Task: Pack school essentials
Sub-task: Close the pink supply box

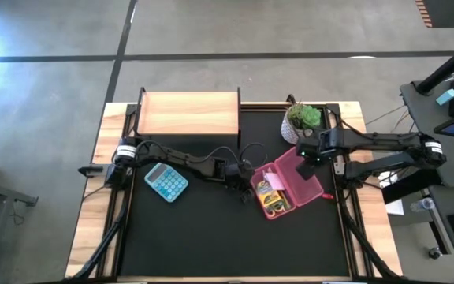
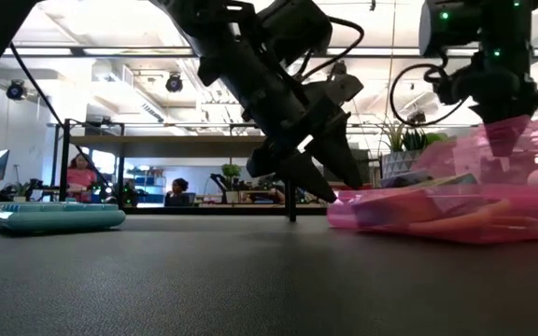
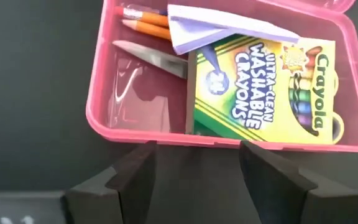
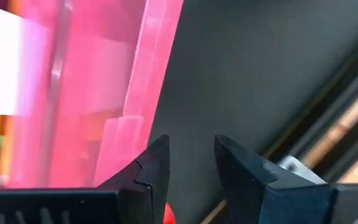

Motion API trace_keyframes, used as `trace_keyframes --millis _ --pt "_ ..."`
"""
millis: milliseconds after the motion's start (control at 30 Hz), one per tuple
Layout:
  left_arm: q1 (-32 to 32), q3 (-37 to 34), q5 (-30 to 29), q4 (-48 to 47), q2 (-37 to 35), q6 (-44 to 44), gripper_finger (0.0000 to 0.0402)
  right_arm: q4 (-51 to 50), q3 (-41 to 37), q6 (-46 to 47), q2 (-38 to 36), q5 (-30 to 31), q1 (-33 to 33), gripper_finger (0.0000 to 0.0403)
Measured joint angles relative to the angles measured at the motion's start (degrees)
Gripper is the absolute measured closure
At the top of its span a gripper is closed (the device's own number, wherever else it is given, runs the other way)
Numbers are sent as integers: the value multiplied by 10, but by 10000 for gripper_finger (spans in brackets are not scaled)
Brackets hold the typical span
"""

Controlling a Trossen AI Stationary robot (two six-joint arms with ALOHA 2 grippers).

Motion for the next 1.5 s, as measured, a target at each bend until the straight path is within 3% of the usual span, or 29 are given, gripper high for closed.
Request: trace_keyframes --millis 433,667,1133,1500 --pt "-14 0 5 -109 0 4 190 69 32 2 1 -41 0 284" --pt "-22 0 -1 -41 12 -26 190 154 32 26 1 -85 11 284" --pt "-21 0 -60 30 12 -32 190 281 23 114 3 -85 105 284" --pt "-20 0 -76 30 12 -33 190 309 18 132 130 -83 165 284"
